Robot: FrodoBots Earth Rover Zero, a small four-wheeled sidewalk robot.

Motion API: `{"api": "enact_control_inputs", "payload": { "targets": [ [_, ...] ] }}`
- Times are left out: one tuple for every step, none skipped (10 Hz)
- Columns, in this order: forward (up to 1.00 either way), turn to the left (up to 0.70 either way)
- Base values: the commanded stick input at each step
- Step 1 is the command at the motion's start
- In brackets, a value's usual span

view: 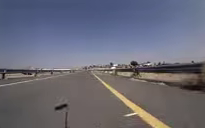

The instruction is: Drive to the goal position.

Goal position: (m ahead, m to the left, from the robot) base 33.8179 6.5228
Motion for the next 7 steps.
{"api": "enact_control_inputs", "payload": {
  "targets": [
    [1.0, 0.0],
    [1.0, 0.0],
    [1.0, 0.0],
    [1.0, 0.0],
    [1.0, 0.0],
    [1.0, 0.0],
    [1.0, 0.02]
  ]
}}
